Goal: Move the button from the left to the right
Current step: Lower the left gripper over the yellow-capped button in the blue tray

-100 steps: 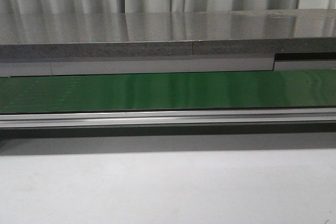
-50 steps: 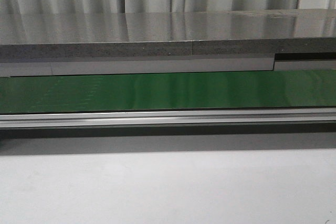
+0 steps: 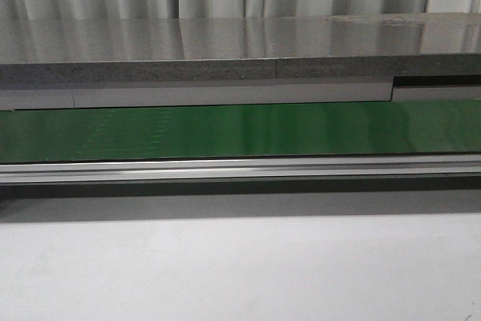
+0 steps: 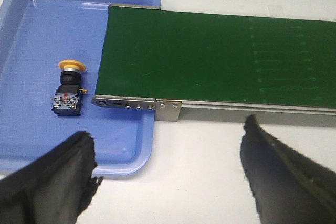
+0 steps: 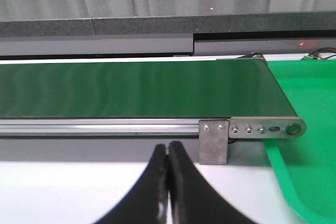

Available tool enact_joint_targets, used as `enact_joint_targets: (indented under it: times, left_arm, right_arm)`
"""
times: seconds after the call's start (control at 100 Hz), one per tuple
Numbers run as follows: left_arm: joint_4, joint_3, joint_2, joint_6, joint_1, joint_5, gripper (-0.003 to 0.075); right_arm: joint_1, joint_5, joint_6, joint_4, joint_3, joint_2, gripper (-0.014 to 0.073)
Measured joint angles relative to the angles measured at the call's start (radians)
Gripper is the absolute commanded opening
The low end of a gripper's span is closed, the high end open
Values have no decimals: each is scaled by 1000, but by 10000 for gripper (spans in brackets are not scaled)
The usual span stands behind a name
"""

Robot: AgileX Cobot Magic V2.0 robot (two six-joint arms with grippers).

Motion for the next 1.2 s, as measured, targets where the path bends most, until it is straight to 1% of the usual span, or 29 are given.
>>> enact_joint_targets:
  times: [0.12,0.24,0.43,0.57,0.69,0.92,1.06,1.2]
  left_arm:
    - [49,-7,24,-34,17,0,567]
    - [93,-31,89,-44,82,0,567]
    - [103,-116,272,-45,210,-26,567]
    - [103,-208,430,-28,270,-30,567]
    - [103,-296,579,-9,292,-30,567]
    - [105,-475,858,48,293,8,567]
    - [105,-577,996,80,293,39,567]
    - [103,-651,1095,96,296,59,567]
  right_arm:
    - [0,0,0,0,0,0,-67]
    - [0,0,0,0,0,0,-67]
    - [0,0,0,0,0,0,-67]
    - [0,0,0,0,0,0,-67]
    - [0,0,0,0,0,0,-67]
    - [0,0,0,0,0,0,-67]
    - [0,0,0,0,0,0,-67]
    - [0,0,0,0,0,0,-67]
